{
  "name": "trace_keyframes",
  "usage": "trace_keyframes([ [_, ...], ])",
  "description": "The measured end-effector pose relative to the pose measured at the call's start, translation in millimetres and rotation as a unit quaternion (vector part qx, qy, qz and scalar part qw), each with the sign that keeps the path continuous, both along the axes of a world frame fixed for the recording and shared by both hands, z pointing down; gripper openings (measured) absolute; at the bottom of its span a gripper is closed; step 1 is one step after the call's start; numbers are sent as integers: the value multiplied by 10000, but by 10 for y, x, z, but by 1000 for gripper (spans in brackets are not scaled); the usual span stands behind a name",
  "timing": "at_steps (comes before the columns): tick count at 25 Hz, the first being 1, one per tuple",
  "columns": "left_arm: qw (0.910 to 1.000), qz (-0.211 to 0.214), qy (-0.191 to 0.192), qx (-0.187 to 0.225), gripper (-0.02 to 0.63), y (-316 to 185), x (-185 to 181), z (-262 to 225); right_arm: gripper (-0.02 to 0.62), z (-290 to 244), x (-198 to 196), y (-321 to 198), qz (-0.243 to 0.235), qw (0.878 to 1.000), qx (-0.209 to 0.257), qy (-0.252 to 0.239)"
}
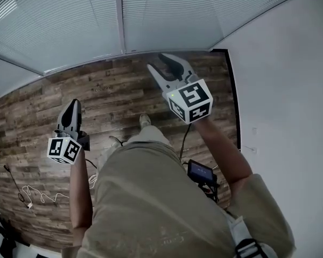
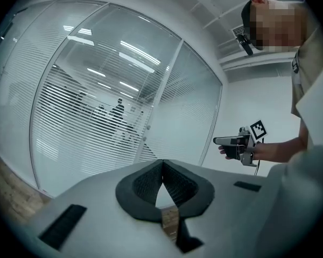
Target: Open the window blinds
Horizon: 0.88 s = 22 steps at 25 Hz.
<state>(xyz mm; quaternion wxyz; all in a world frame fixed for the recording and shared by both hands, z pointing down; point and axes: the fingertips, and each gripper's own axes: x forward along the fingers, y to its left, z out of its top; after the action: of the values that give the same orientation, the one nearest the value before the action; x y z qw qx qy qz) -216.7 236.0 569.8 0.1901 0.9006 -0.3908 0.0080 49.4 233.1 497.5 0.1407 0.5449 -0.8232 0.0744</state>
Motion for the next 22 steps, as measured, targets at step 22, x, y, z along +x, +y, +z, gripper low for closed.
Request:
trace_keyframes([
  [22, 9988, 331, 84, -356, 15, -58, -819, 132, 160, 227, -798, 303, 721, 9955, -106, -608],
])
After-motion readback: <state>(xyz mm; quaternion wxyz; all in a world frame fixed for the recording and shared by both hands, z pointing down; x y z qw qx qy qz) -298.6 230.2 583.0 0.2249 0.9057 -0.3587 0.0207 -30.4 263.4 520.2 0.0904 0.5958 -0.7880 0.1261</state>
